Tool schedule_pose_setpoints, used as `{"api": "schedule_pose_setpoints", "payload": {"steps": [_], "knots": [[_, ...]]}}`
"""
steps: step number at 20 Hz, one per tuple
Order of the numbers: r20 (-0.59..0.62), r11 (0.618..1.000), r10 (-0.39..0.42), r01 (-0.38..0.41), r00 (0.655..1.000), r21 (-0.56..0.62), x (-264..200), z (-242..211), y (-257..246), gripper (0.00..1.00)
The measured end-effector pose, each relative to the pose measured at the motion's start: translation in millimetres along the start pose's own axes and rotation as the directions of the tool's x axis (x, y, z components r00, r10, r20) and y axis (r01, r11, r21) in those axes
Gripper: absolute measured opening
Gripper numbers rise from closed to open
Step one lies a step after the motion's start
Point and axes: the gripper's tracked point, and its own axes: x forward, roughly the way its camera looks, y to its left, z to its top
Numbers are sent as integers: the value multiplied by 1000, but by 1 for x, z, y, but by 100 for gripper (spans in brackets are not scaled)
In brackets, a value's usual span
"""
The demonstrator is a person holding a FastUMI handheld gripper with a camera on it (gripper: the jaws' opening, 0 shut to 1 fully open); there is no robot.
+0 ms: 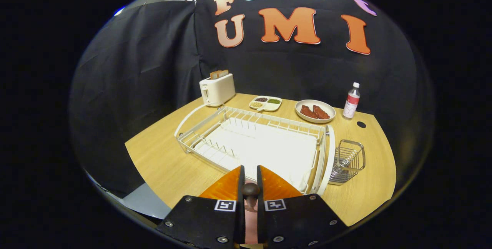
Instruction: Take the plate from the dish rack, then take the spoon from the basket and place it into the plate.
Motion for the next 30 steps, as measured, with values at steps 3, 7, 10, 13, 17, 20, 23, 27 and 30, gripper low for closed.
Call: {"api": "schedule_pose_setpoints", "payload": {"steps": [3,7,10,13,17,20,23,27,30], "knots": [[-5,1000,-10,10,1000,-1,-7,-9,-7,13],[3,998,2,-2,1000,-62,-13,-14,4,13],[0,986,39,-39,999,-164,-9,-15,26,15],[5,961,56,-53,998,-272,-3,-16,48,15],[1,913,79,-72,997,-401,6,-23,76,15],[-10,889,81,-76,997,-451,10,-31,87,15],[-75,903,80,-105,994,-416,18,-51,89,22],[-92,905,57,-90,994,-416,25,-56,90,26],[-178,938,27,-87,984,-337,39,-78,81,35]]}}
